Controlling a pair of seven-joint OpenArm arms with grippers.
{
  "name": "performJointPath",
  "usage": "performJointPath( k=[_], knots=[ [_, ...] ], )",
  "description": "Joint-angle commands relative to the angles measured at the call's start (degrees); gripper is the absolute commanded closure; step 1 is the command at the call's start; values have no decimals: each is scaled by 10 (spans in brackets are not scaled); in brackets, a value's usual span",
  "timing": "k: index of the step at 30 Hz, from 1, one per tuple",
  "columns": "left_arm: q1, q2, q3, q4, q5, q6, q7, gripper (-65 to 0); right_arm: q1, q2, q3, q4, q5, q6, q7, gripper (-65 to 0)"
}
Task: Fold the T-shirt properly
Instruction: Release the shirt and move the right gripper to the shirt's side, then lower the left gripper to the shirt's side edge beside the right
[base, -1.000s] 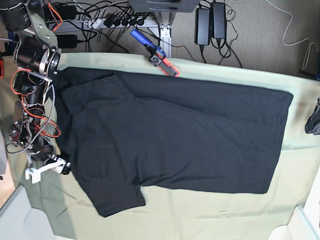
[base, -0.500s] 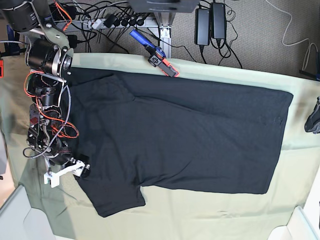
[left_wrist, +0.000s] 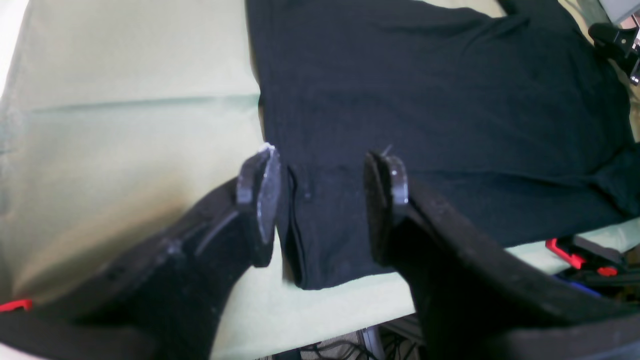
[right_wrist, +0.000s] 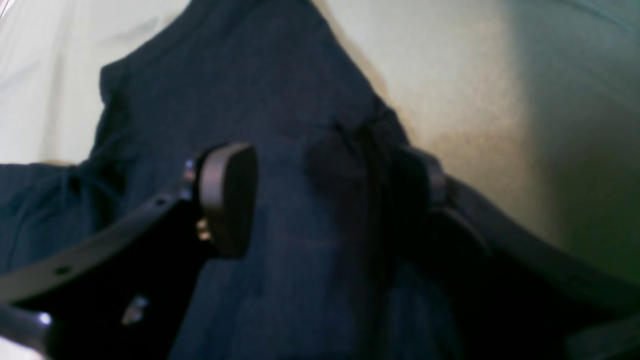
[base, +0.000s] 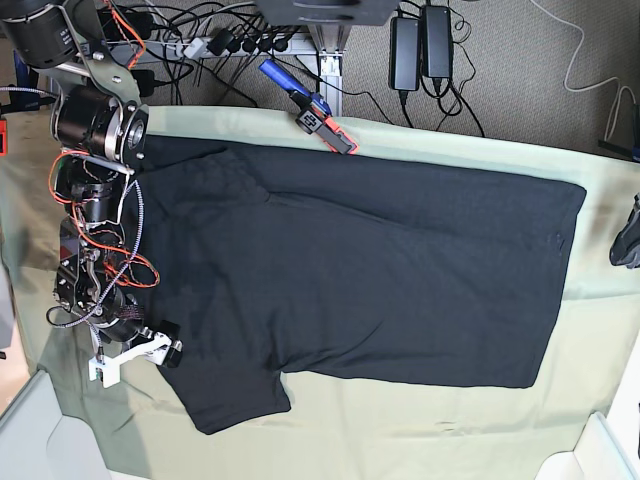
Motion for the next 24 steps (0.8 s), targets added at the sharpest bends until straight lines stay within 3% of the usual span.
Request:
performJointPath(
  k=[1,8,17,24],
  knots=[
    [-4,-14,-6,7,-9,-8,-15,-304,14,9,0,9,-2,30,13,-413],
    [-5,-14,-6,7,-2,-8,-21,-304,11,25,0,9,-19,29,13,-413],
    [-16,-14,2,7,60,-8,-90,-304,-12,46,0,8,-17,24,11,-413],
    [-103,-14,141,-2,184,-8,-152,-304,-39,40,0,8,13,25,11,-413]
  ],
)
